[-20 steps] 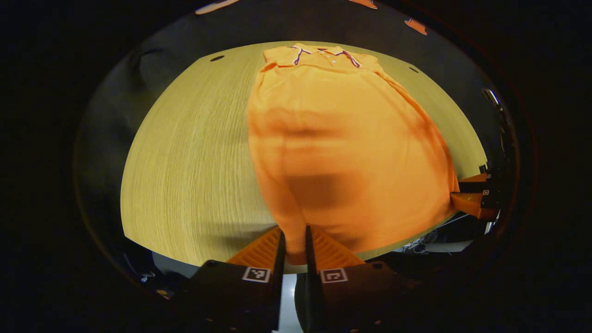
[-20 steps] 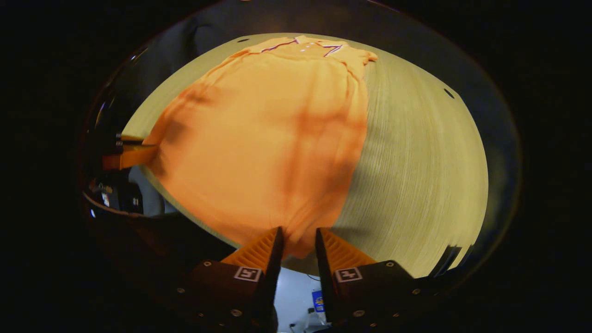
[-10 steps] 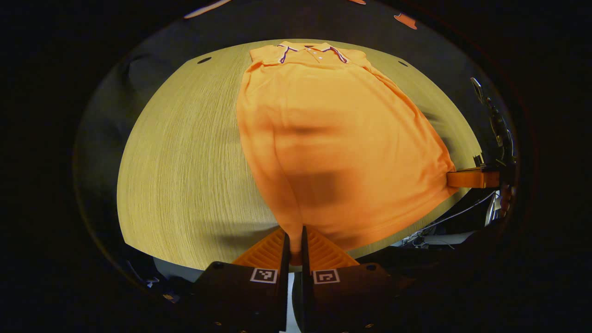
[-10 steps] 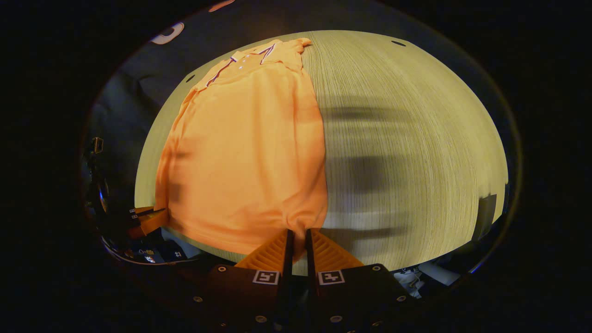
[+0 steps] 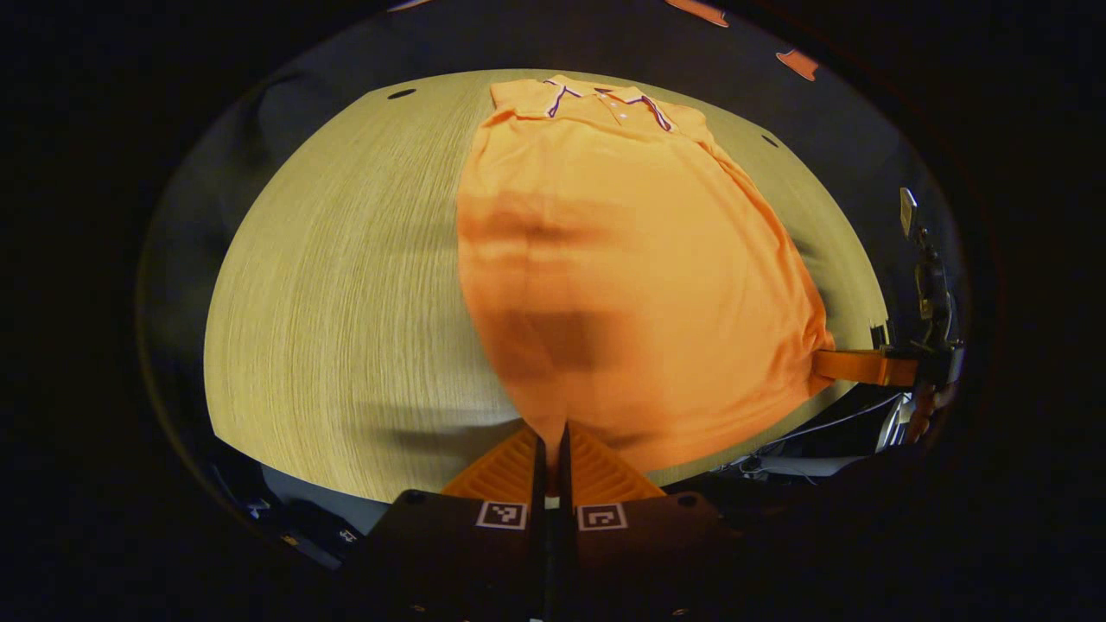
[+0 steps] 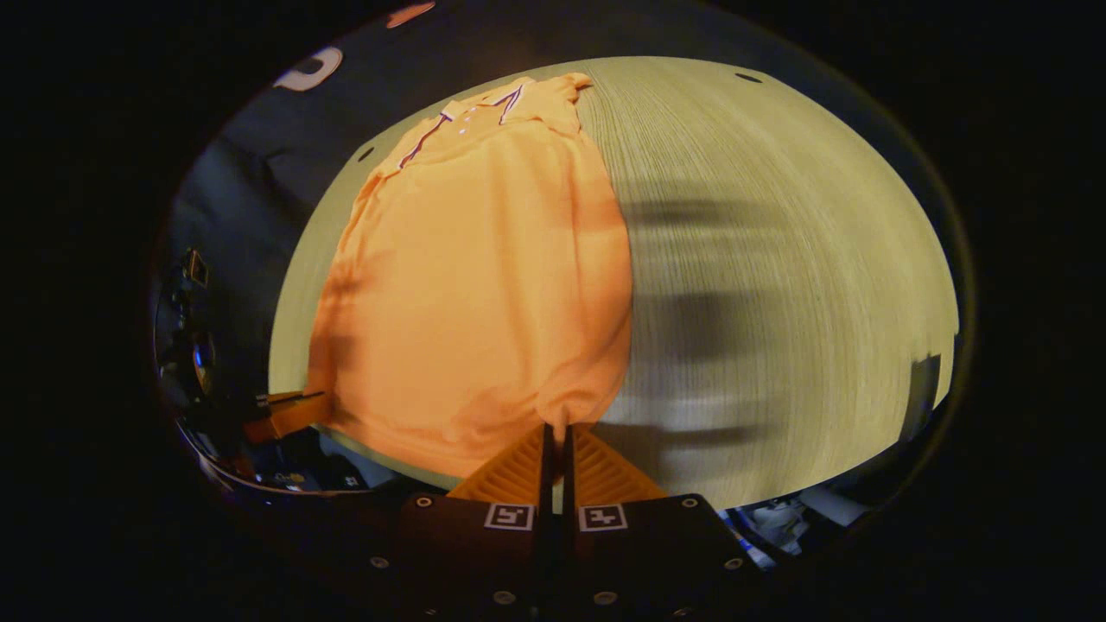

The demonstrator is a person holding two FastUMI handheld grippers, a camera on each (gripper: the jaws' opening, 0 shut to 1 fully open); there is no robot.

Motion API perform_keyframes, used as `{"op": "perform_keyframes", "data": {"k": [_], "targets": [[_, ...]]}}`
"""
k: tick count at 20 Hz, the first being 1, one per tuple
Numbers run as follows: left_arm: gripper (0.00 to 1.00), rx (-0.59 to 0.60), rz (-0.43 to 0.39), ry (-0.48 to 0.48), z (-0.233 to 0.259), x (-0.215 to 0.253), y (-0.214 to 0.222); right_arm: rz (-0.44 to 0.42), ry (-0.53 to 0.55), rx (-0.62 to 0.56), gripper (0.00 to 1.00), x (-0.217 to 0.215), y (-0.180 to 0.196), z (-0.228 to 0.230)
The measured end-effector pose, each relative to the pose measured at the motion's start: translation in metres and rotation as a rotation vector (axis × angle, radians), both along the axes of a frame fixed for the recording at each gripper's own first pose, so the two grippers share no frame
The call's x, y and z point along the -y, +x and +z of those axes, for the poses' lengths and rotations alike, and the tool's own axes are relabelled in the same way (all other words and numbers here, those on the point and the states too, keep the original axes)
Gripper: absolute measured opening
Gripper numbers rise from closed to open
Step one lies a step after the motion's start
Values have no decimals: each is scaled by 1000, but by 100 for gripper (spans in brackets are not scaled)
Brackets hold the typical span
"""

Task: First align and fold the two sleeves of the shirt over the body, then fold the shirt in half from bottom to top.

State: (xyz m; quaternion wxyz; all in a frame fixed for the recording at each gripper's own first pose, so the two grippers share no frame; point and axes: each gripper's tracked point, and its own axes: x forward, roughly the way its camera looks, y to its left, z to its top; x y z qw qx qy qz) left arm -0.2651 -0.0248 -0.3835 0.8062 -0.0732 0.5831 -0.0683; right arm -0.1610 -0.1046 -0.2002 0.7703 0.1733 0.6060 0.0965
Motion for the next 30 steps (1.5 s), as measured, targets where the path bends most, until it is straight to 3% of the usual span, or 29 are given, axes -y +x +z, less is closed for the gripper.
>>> {"op": "perform_keyframes", "data": {"k": [6,13,23,30], "targets": [[7,85,15,-33,41,-5,37,-106,103,81,5,8,42,33],[7,176,46,-93,87,-7,107,-110,128,175,5,16,103,78],[7,287,21,-100,134,-23,245,-140,75,277,5,27,216,124],[7,314,24,-69,122,-37,340,-157,31,289,4,17,303,125]]}}
